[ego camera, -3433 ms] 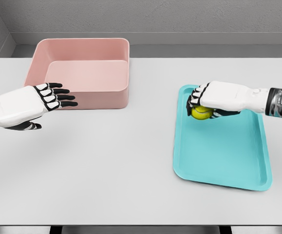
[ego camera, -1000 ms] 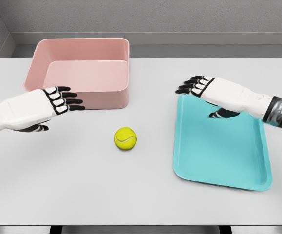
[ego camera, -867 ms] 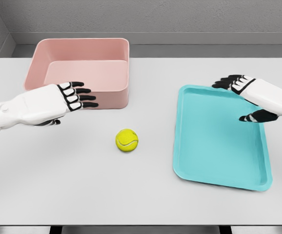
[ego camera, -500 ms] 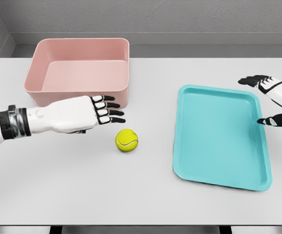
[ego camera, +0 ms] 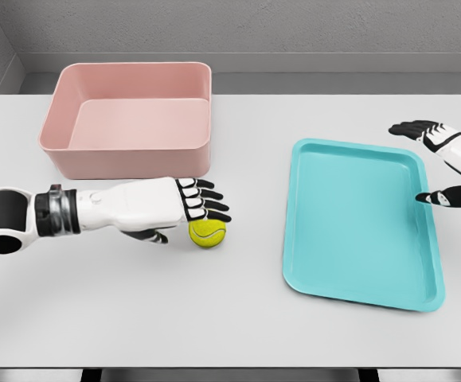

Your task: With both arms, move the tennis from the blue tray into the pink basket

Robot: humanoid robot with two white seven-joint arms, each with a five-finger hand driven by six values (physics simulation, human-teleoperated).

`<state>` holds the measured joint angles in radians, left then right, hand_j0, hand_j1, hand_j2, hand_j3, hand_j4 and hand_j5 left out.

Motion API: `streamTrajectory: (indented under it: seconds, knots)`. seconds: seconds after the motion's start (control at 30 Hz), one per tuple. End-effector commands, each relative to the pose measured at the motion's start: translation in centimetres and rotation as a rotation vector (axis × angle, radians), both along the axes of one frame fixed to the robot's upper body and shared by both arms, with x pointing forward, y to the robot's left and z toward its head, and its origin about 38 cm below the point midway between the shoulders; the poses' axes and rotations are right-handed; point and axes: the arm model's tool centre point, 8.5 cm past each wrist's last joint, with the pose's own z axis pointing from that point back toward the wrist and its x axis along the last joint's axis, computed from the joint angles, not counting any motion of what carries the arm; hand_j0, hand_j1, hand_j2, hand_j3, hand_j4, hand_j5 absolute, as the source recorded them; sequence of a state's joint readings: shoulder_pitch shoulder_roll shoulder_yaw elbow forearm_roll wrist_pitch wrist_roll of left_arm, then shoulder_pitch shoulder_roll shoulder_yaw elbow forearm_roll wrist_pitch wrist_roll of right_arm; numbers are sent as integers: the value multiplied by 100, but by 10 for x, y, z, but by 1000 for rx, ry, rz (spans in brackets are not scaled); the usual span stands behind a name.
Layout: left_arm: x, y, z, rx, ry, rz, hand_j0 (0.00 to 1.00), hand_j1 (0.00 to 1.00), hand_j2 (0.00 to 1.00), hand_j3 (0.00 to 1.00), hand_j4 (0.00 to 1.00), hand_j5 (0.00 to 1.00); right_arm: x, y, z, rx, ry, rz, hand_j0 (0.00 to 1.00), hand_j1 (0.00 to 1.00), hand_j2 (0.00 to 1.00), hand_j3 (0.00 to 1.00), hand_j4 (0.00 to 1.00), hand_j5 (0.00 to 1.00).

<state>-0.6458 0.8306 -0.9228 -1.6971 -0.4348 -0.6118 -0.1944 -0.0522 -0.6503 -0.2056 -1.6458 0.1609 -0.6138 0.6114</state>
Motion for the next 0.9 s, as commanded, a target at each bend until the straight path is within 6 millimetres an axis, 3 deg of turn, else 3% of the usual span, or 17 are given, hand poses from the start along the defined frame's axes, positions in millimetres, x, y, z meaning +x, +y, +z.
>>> streamTrajectory:
  seconds: [0.0, 0.5, 0.87]
  knots:
    - [2, 1, -6, -7, 25, 12, 100, 100, 100, 100, 100, 100, 0, 1, 1, 12, -2, 3, 100, 100, 100, 100, 100, 100]
    - [16, -22, -31, 20, 76, -1, 100, 100, 100, 100, 100, 100, 0, 1, 2, 15, -3, 4, 100, 100, 100, 100, 100, 100]
    - [20, -22, -39, 32, 92, 12, 100, 100, 100, 100, 100, 100, 0, 1, 2, 15, -3, 4, 100, 100, 100, 100, 100, 100]
